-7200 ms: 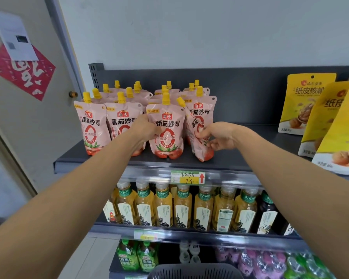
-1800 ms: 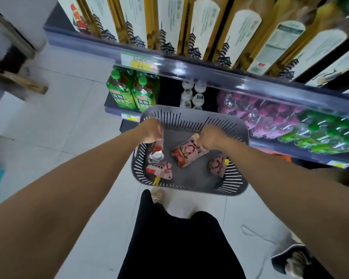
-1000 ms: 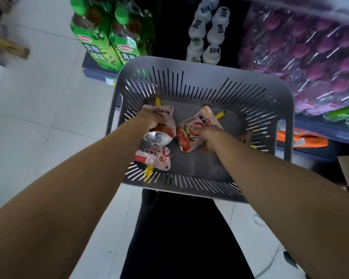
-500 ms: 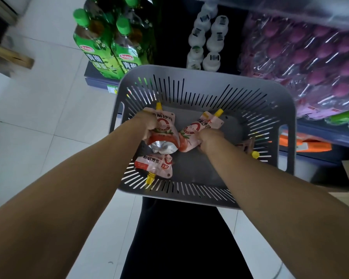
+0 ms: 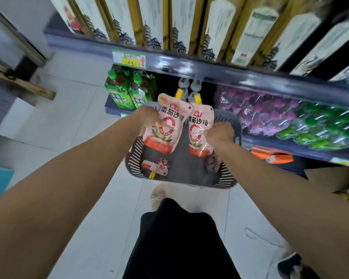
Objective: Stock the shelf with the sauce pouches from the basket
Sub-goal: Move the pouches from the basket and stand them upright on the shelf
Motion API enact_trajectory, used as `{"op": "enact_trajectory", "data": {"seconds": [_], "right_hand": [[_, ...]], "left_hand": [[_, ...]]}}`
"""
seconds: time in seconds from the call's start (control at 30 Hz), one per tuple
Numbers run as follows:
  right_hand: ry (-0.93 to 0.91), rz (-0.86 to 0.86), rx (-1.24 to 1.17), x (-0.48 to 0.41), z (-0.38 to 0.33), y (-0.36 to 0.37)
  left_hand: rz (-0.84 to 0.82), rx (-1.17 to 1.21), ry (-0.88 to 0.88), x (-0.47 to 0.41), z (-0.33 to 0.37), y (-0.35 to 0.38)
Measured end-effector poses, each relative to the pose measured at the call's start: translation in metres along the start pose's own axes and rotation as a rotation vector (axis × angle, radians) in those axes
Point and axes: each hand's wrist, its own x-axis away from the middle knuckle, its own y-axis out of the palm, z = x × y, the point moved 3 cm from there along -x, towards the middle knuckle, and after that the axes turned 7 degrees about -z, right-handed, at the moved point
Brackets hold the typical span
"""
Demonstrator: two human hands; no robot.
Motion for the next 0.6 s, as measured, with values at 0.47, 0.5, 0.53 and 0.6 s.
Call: {"op": "enact_trajectory", "data": {"seconds": [0.47,0.5,0.53,0.6], "right_hand": [[-0.410,0.308,-0.297,0.145,-0.090,-0.192],[-0.439,0.329,-0.328,0.155,-0.097,-0.205],[-0.467,0.344,-0.355,0.162,-0.103,-0.217],[-0.526,0.348,-0.412,0.176,-0.115,-0.239]], "left_hand": [[-0.025,0.296,0.507,0.179,0.140,-0.058],[0.003,0.294,0.536,0.192,0.150,-0.061],[0.029,0.295,0.562,0.204,0.159,-0.064],[0.052,0.349,0.626,0.228,0.176,-0.069]]}}
